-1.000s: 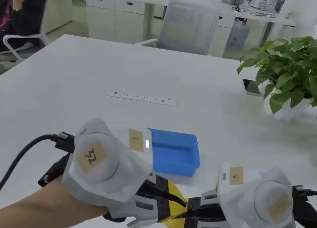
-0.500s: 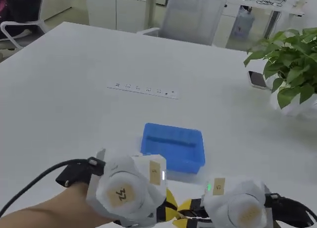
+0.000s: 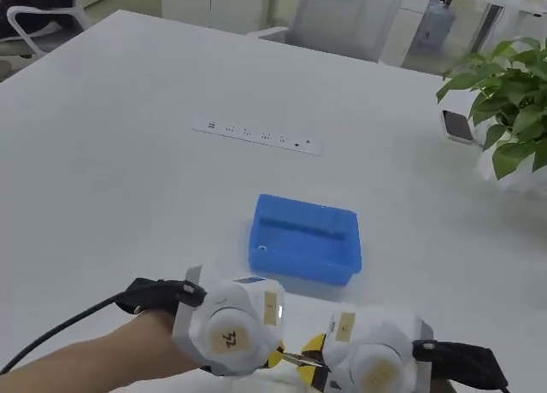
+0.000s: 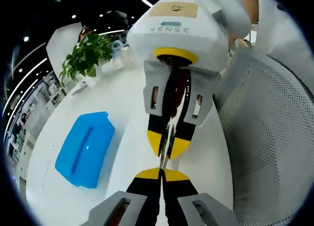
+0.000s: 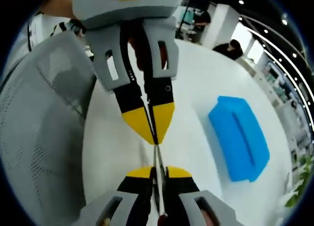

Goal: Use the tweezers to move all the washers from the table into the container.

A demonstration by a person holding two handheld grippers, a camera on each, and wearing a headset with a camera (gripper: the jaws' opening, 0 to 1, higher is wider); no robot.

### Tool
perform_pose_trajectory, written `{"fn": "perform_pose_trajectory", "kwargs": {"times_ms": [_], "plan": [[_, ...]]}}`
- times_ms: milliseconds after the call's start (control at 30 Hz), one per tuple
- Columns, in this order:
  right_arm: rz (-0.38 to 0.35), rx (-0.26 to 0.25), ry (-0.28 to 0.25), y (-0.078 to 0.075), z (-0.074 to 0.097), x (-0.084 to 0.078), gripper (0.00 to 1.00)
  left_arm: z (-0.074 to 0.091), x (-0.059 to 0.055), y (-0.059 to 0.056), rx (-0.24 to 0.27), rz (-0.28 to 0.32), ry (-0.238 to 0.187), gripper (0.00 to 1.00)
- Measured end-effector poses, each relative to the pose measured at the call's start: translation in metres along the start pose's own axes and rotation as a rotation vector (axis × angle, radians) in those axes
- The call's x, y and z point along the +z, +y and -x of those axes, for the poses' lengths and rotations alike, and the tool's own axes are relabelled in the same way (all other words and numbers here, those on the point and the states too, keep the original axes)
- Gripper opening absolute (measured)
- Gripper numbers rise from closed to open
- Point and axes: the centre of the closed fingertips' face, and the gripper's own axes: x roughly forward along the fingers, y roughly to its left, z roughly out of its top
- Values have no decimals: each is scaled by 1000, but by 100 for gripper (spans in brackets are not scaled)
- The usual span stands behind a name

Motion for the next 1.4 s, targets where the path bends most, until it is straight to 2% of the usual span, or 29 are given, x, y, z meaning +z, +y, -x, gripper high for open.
{"fn": "perform_pose_trajectory", "kwargs": {"times_ms": [33,133,167,267,300,333,367,433,533,600,633,733,767,867,933,967,1033,1067,1100,1200,1267,1333,1400], "plan": [[4,1,4,0,-1,0,5,-2,-5,-1,-7,18,12,0],[47,4,3,-2,-3,4,5,-6,-17,-2,-20,12,61,0],[79,7,7,-3,-3,6,5,-6,-21,0,2,67,69,0],[122,24,21,-2,-5,6,4,-5,-20,3,6,114,41,0],[144,26,28,-2,-6,5,4,-3,-21,6,26,123,46,0],[155,27,31,-2,-7,4,4,-1,-22,15,75,135,49,0],[164,31,34,-1,-7,3,4,0,-21,13,59,116,42,2],[179,40,40,0,-7,1,4,0,-20,17,61,130,38,6],[198,44,43,0,-7,0,4,-5,-26,14,27,138,64,11],[227,48,45,0,-7,1,4,-9,-30,5,-22,154,92,11],[226,49,46,0,-7,1,4,-12,-30,0,-37,177,86,12],[219,42,43,-1,-8,0,5,-15,-30,-3,-40,179,83,8],[209,38,43,-1,-7,0,5,-15,-30,0,-19,187,75,4],[124,35,40,-2,-6,-2,7,-17,-31,4,-1,148,82,3],[44,6,42,-5,-4,-4,10,-15,-31,5,5,150,90,5],[5,13,40,-2,-2,-6,11,-14,-31,5,9,155,92,6],[-54,-15,6,-3,6,-5,11,-13,-33,4,7,164,95,7],[-93,-11,4,0,10,-7,13,-12,-34,4,17,185,93,8],[-175,-28,-21,-1,17,-5,14,-11,-35,3,22,198,93,10],[-361,-44,-102,0,32,3,21,-3,-39,1,59,330,104,25],[-494,-81,-167,-3,45,8,26,1,-35,0,72,401,75,33],[-544,-110,-200,-4,53,8,28,9,-27,-1,84,450,41,38],[-565,-139,-194,-3,60,6,33,18,-22,0,117,472,24,45]]}}
